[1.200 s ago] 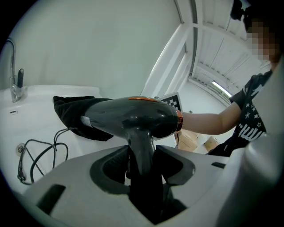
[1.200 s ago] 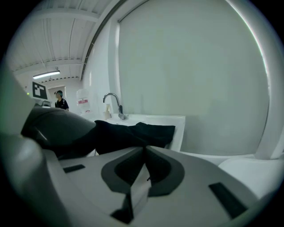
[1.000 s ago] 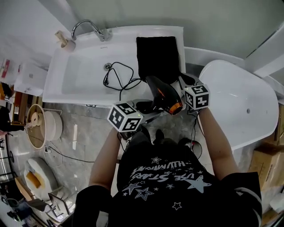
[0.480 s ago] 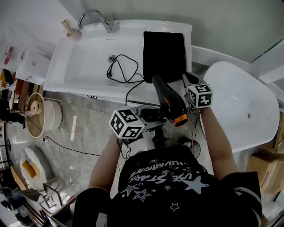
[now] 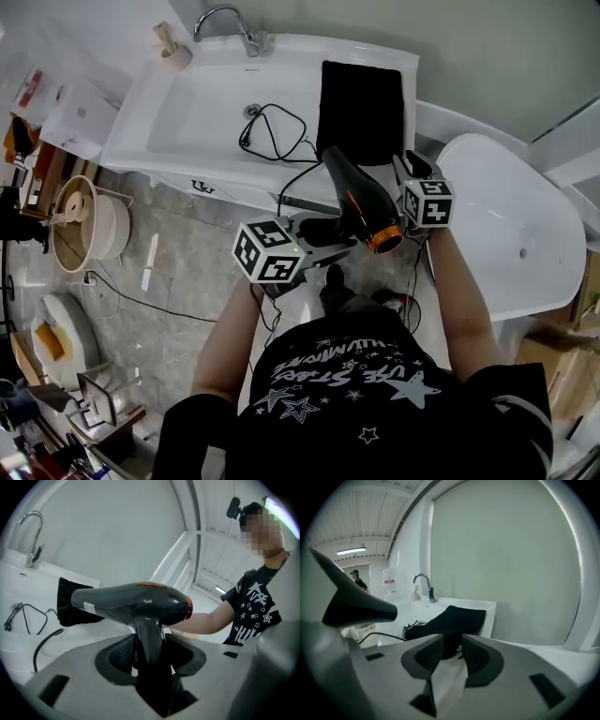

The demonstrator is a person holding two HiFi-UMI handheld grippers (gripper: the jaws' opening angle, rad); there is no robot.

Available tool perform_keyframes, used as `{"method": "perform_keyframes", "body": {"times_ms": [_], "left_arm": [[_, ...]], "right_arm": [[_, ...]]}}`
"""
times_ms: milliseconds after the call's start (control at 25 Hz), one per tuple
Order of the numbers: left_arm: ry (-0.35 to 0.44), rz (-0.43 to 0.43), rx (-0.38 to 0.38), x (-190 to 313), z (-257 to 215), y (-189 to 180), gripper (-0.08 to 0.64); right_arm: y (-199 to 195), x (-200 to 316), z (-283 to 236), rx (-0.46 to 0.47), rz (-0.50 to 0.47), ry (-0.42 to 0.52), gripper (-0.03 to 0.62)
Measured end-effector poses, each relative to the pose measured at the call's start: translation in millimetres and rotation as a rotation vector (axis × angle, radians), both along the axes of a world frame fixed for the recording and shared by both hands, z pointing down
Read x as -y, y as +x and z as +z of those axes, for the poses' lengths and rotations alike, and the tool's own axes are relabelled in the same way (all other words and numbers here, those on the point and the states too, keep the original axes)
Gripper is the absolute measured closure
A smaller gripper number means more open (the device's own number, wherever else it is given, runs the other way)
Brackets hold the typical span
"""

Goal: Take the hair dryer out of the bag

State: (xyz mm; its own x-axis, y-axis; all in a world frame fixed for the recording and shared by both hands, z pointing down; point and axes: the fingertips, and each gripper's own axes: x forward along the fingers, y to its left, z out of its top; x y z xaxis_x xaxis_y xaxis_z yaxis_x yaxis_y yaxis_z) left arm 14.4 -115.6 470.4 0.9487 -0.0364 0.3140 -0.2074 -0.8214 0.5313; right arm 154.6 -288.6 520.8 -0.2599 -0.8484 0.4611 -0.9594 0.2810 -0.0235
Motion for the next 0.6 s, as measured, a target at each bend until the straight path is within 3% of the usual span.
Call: {"method": "perform_keyframes", "body": {"times_ms": [160, 360, 600], "left_arm": [[0.028, -0.043, -0.047, -6, -18, -9, 0.359], [0.075, -0.109, -0.086, -16, -34, -23, 0.359], [0.113, -0.184, -0.107, -45, -46, -47, 0.359]], "right_arm": [[-4, -18, -13, 0.011, 0.012, 0.015, 0.423], [-14, -48, -34, 0.024, 0.028, 0.07, 0.42], [-38, -96, -67, 0.038, 0.02, 0.151, 0.48]]}}
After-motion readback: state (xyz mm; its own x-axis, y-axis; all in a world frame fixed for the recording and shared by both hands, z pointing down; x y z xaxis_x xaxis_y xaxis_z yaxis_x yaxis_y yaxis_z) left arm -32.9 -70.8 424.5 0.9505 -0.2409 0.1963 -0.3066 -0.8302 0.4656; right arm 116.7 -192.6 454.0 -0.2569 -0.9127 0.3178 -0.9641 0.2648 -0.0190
